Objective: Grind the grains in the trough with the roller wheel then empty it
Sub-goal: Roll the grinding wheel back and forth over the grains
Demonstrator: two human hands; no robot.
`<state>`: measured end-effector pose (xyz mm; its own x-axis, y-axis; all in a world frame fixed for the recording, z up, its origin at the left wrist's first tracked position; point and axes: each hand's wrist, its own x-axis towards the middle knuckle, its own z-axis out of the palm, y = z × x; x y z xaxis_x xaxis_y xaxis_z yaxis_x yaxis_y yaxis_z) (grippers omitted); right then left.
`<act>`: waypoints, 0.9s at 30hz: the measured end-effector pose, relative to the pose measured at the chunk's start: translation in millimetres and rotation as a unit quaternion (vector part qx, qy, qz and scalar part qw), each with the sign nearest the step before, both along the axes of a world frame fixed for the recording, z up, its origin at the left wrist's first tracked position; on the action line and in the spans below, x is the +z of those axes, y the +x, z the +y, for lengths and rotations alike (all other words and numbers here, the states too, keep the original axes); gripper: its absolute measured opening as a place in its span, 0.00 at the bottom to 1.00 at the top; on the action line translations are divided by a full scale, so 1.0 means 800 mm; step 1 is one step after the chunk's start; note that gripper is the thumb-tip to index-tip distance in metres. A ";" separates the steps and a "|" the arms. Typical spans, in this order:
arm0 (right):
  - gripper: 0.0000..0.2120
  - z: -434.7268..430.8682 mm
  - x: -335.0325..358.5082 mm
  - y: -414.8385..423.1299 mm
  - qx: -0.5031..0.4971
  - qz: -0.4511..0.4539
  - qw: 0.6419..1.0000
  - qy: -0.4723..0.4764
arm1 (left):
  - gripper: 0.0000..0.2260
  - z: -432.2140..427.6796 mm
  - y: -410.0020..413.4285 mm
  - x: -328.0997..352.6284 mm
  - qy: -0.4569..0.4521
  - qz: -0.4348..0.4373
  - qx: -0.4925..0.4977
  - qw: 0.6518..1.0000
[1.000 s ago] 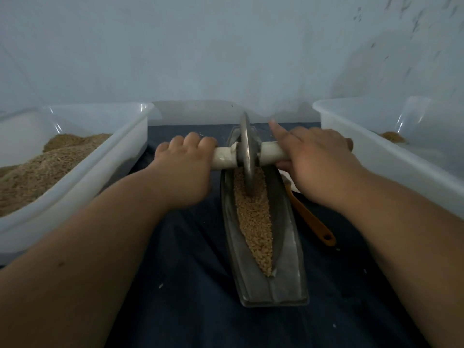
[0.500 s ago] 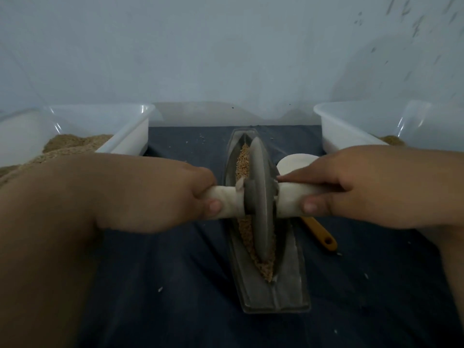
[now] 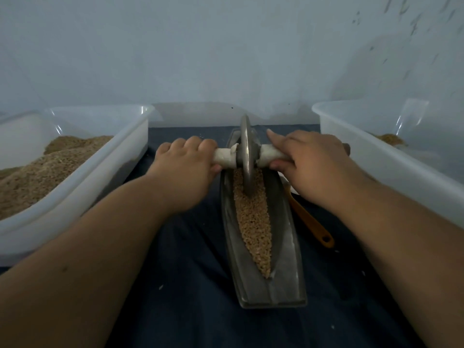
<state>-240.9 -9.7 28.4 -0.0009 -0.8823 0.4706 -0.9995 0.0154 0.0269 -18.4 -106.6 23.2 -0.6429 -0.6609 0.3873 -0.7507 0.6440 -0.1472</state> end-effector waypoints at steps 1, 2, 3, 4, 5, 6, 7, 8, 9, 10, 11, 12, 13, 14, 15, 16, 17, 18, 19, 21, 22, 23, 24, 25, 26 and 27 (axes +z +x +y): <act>0.29 0.003 0.002 0.001 0.001 -0.004 1.000 0.010 | 0.19 0.000 0.003 0.003 0.011 -0.003 -0.008 1.000; 0.29 0.006 0.007 0.002 0.003 -0.011 1.000 0.027 | 0.17 0.002 0.006 0.009 0.027 -0.009 -0.021 0.999; 0.29 0.011 0.013 0.002 0.008 -0.024 0.998 0.052 | 0.16 0.006 0.011 0.015 0.052 -0.019 -0.036 0.998; 0.29 0.018 0.021 0.000 0.017 -0.040 0.995 0.087 | 0.14 0.010 0.016 0.024 0.090 -0.034 -0.051 0.994; 0.28 0.026 0.030 -0.002 0.028 -0.051 0.989 0.133 | 0.13 0.015 0.021 0.034 0.141 -0.054 -0.061 0.987; 0.27 0.036 0.040 -0.003 0.043 -0.057 0.981 0.179 | 0.14 0.022 0.027 0.044 0.199 -0.071 -0.066 0.975; 0.28 0.047 0.050 -0.004 0.060 -0.061 0.972 0.218 | 0.15 0.028 0.033 0.054 0.253 -0.082 -0.069 0.961; 0.29 0.058 0.058 -0.003 0.076 -0.064 0.964 0.247 | 0.18 0.035 0.039 0.062 0.295 -0.087 -0.073 0.949; 0.30 0.067 0.065 0.000 0.085 -0.067 0.958 0.267 | 0.21 0.041 0.043 0.070 0.322 -0.090 -0.078 0.939; 0.30 0.074 0.069 0.004 0.090 -0.069 0.953 0.280 | 0.21 0.047 0.047 0.075 0.338 -0.095 -0.082 0.933; 0.29 0.078 0.070 0.006 0.094 -0.069 0.951 0.287 | 0.20 0.052 0.049 0.077 0.349 -0.100 -0.085 0.928; 0.29 0.078 0.070 0.007 0.096 -0.067 0.950 0.289 | 0.16 0.054 0.049 0.077 0.353 -0.102 -0.083 0.926; 0.30 0.076 0.069 0.007 0.095 -0.065 0.951 0.287 | 0.13 0.053 0.048 0.075 0.353 -0.103 -0.075 0.927; 0.31 0.072 0.066 0.005 0.090 -0.063 0.954 0.279 | 0.12 0.049 0.045 0.073 0.347 -0.102 -0.064 0.930; 0.31 0.067 0.062 0.003 0.086 -0.063 0.958 0.265 | 0.13 0.044 0.042 0.070 0.334 -0.098 -0.054 0.936; 0.30 0.060 0.057 0.000 0.082 -0.066 0.964 0.246 | 0.14 0.039 0.038 0.065 0.313 -0.090 -0.048 0.944; 0.28 0.052 0.049 -0.003 0.075 -0.073 0.970 0.219 | 0.15 0.033 0.033 0.058 0.281 -0.077 -0.044 0.956; 0.26 0.043 0.039 -0.006 0.061 -0.084 0.977 0.184 | 0.15 0.028 0.027 0.049 0.231 -0.061 -0.038 0.970; 0.25 0.032 0.028 -0.008 0.041 -0.094 0.985 0.141 | 0.14 0.023 0.021 0.039 0.159 -0.045 -0.028 0.986; 0.26 0.013 0.007 -0.010 0.008 -0.079 0.995 0.052 | 0.15 0.016 0.007 0.018 0.017 -0.027 0.004 0.999; 0.26 0.006 0.000 -0.010 0.001 -0.060 0.998 0.019 | 0.17 0.014 0.002 0.010 -0.020 -0.029 0.020 0.999; 0.26 0.002 -0.003 -0.010 0.000 -0.046 0.999 -0.002 | 0.18 0.012 -0.002 0.005 -0.032 -0.031 0.030 0.999; 0.26 0.000 -0.004 -0.010 0.002 -0.042 0.999 -0.016 | 0.19 0.009 -0.003 0.002 -0.032 -0.025 0.030 0.999; 0.26 -0.001 -0.004 -0.009 0.006 -0.042 0.999 -0.027 | 0.19 0.007 -0.002 0.001 -0.024 -0.017 0.026 0.999; 0.26 -0.001 -0.003 -0.009 0.009 -0.041 0.999 -0.032 | 0.20 0.005 0.000 0.001 -0.012 -0.009 0.019 1.000; 0.27 0.001 -0.002 -0.008 0.008 -0.035 0.999 -0.029 | 0.19 0.004 0.003 0.002 0.002 -0.007 0.011 1.000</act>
<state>-247.0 -9.1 27.1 -0.0217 -0.8542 0.5196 -0.9991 -0.0009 -0.0432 -16.4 -103.5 24.8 -0.6335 -0.6767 0.3751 -0.7627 0.6278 -0.1554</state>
